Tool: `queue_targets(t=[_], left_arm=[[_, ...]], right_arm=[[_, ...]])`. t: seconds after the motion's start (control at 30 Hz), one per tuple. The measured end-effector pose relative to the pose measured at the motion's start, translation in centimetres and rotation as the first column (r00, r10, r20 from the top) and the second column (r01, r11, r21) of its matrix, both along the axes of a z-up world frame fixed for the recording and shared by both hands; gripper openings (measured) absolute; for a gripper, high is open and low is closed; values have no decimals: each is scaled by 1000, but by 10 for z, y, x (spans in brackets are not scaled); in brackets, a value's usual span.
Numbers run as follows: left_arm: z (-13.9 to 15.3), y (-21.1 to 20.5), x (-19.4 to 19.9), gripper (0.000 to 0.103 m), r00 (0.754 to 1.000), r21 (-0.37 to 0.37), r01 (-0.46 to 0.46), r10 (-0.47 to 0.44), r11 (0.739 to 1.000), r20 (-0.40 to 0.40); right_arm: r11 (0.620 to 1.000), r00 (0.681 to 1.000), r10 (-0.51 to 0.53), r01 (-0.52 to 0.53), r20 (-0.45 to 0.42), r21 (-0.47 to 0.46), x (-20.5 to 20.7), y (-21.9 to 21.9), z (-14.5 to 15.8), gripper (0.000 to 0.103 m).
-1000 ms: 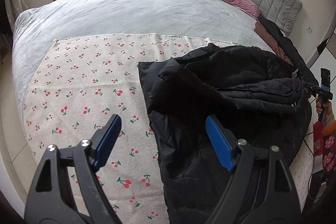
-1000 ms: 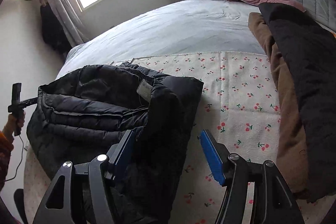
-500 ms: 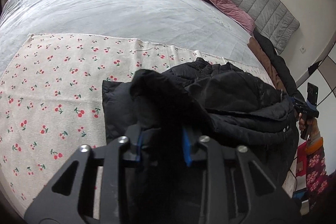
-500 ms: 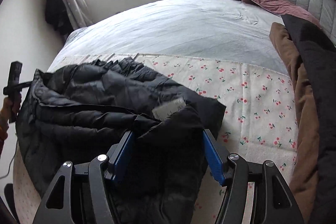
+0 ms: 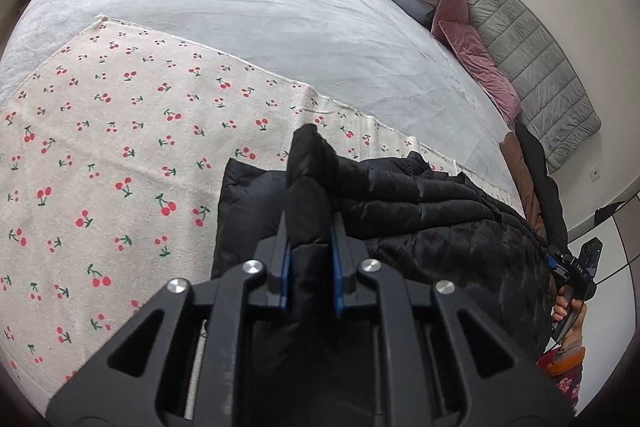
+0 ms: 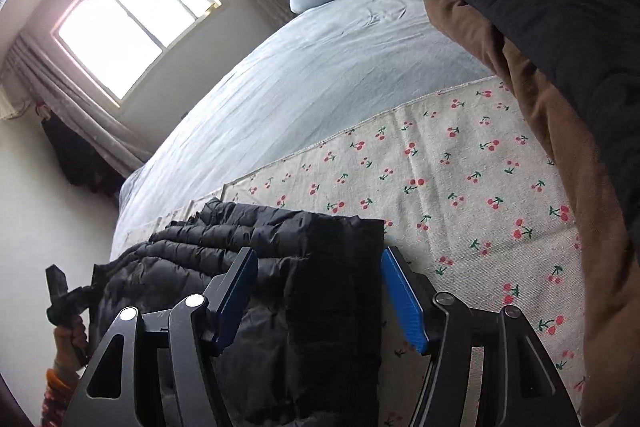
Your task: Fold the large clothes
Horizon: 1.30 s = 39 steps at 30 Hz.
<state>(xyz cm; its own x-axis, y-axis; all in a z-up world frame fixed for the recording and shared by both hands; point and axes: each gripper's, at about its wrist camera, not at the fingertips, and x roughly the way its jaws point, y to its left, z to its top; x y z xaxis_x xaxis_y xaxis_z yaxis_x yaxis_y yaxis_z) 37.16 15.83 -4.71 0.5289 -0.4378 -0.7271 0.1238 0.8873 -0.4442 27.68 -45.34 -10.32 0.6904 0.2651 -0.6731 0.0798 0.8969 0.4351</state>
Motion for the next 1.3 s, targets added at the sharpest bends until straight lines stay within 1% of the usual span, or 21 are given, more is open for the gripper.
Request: queue_targets(t=[0.03, 0.07, 0.2, 0.3, 0.37, 0.43, 0.47, 0.5, 0.53, 0.57, 0.6, 0.63, 0.7, 0.77, 0.87, 0.93, 1.03, 1.07, 1.13, 1.2, 1.3], left_arm=[[4, -2, -2, 7, 1000, 8, -18, 18, 1000, 17], [10, -4, -4, 6, 998, 21, -45, 44, 999, 43], [37, -6, 2, 6, 979, 38, -132, 124, 991, 160], [39, -21, 25, 6, 966, 123, -159, 129, 980, 223], [26, -36, 43, 13, 965, 229, -181, 128, 957, 229], [9, -52, 60, 23, 975, 360, -195, 141, 912, 170], [7, -57, 61, 23, 977, 396, -195, 143, 897, 158], [10, -62, 56, 25, 974, 404, -203, 140, 892, 179], [16, -68, 47, 39, 969, 398, -205, 129, 894, 208], [22, -76, 38, 61, 966, 388, -196, 110, 901, 232], [28, -85, 29, 69, 962, 377, -188, 93, 907, 256], [34, -95, 19, 73, 959, 358, -178, 79, 917, 273], [39, -123, 7, 75, 964, 318, -94, 7, 943, 265], [36, -152, -1, 77, 965, 313, -11, -72, 950, 254], [18, -171, 0, 77, 967, 405, 16, -117, 914, 226], [2, -151, 8, 77, 980, 447, 7, -96, 894, 176], [-9, -90, 13, 78, 986, 472, -76, -5, 879, 168], [-11, -68, 15, 78, 986, 478, -110, 37, 871, 160], [-11, -33, 15, 78, 983, 491, -175, 125, 853, 135], [1, -16, 3, 77, 977, 457, -207, 161, 865, 137], [28, -34, -32, 77, 974, 383, -194, 129, 903, 187]], right_arm=[[999, 999, 38, -38, -2, -31, 4, 12, -1, 4], [996, 999, 52, -52, 1, -65, 8, 22, 1, 5], [989, 994, -43, 58, 105, -139, 23, 34, 26, 5], [969, 986, -103, 130, 135, -209, 47, 40, 36, 5], [947, 983, -148, 173, 110, -270, 64, 45, 30, 7], [918, 978, -195, 209, 75, -336, 72, 49, 24, 15], [909, 976, -206, 220, 75, -355, 69, 51, 23, 16], [899, 973, -212, 231, 92, -373, 63, 54, 27, 24], [885, 971, -208, 238, 117, -400, 55, 59, 32, 36], [872, 971, -198, 238, 135, -428, 49, 68, 37, 43], [867, 972, -182, 230, 150, -442, 44, 78, 42, 55], [874, 976, -152, 208, 159, -438, 41, 92, 47, 61], [905, 988, -67, 120, 142, -409, 41, 128, 49, 67], [914, 995, 42, 0, 95, -405, 50, 168, 40, 68], [882, 993, 112, -79, 44, -465, 58, 203, 14, 68], [870, 996, 88, -64, 27, -488, 56, 189, 1, 68], [897, 1000, -22, 29, 21, -440, 38, 121, -6, 68], [895, 997, -79, 78, 16, -439, 31, 97, -6, 68], [854, 977, -212, 191, 11, -483, 12, 61, -1, 68], [865, 965, -260, 242, 20, -439, -9, 41, 10, 68], [899, 978, -199, 205, 56, -386, -36, 64, 31, 68]])
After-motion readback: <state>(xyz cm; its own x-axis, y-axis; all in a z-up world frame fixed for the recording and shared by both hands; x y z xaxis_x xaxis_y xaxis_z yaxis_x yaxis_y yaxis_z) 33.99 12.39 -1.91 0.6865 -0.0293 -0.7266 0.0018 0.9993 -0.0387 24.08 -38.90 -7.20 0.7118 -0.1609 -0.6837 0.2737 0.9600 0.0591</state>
